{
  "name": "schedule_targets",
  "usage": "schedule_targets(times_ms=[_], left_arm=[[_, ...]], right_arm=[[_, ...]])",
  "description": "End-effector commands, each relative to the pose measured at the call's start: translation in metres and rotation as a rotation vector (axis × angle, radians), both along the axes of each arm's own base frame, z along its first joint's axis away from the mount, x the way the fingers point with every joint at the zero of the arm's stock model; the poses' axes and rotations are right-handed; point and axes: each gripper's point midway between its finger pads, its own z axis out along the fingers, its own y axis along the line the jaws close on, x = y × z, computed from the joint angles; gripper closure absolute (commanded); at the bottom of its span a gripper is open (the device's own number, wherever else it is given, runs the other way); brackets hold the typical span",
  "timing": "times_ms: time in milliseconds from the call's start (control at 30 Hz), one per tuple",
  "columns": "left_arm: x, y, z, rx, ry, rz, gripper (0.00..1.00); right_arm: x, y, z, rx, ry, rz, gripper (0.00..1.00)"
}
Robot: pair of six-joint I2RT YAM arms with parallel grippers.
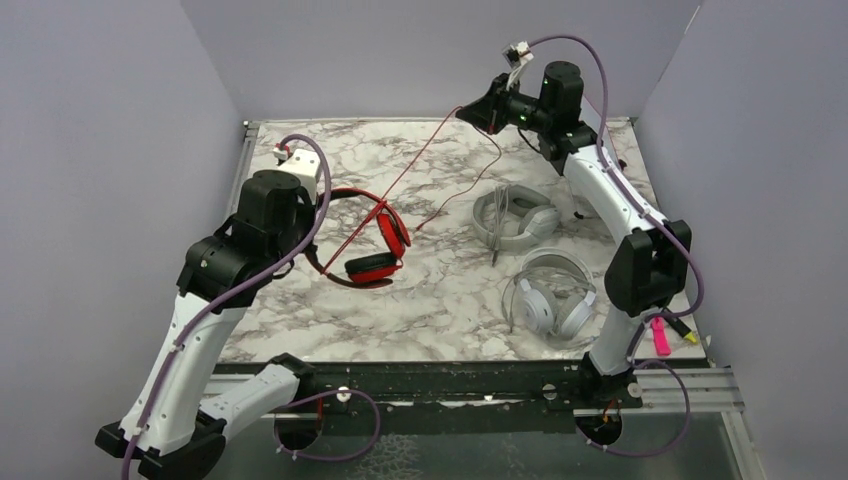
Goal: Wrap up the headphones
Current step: Wrap the headphones cable around the headphones.
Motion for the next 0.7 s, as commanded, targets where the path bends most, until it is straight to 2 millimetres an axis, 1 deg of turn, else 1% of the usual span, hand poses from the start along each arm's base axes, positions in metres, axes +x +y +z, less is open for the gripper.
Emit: schedule_targets(times_ms=[0,67,133,233,267,333,400,533,567,667], left_arm=[[0.028,0.021,0.014,0.132,-0.160,0.071,1.00],[0.037,0.030,0.015,0.149,-0.196,0.145,1.00],[0.047,0.029,0.014,0.161,-0.225,0.158,1.00],[0.058,0.041,0.012,0.176,-0.240,0.283,1.00],[0.063,0.041,0.009,0.169,-0.236,0.316,1.00],[0.074,0.037,0.004,0.159,-0.229,0.343,1.00],[0.084,0.038,-0.003,0.162,-0.225,0.400,1.00],[0.108,0.041,-0.022,0.201,-0.221,0.498,1.00],[0.115,0.044,-0.026,0.193,-0.221,0.529,1.00],[0.142,0.043,-0.041,0.128,-0.197,0.574,1.00]], right_arm=[[-0.003,0.005,0.004,0.002,0.103,0.057,0.99],[-0.008,0.006,0.019,0.023,0.101,0.075,0.99],[-0.016,0.007,0.031,0.041,0.091,0.083,0.99],[-0.029,0.011,0.041,0.051,0.101,0.098,0.99],[-0.035,0.014,0.044,0.053,0.105,0.111,0.99],[-0.049,0.023,0.050,0.059,0.108,0.147,0.99],[-0.064,0.031,0.059,0.074,0.110,0.180,0.99],[-0.096,0.043,0.084,0.112,0.101,0.248,0.99],[-0.105,0.046,0.088,0.115,0.099,0.266,0.99],[-0.139,0.057,0.097,0.115,0.086,0.322,0.99]])
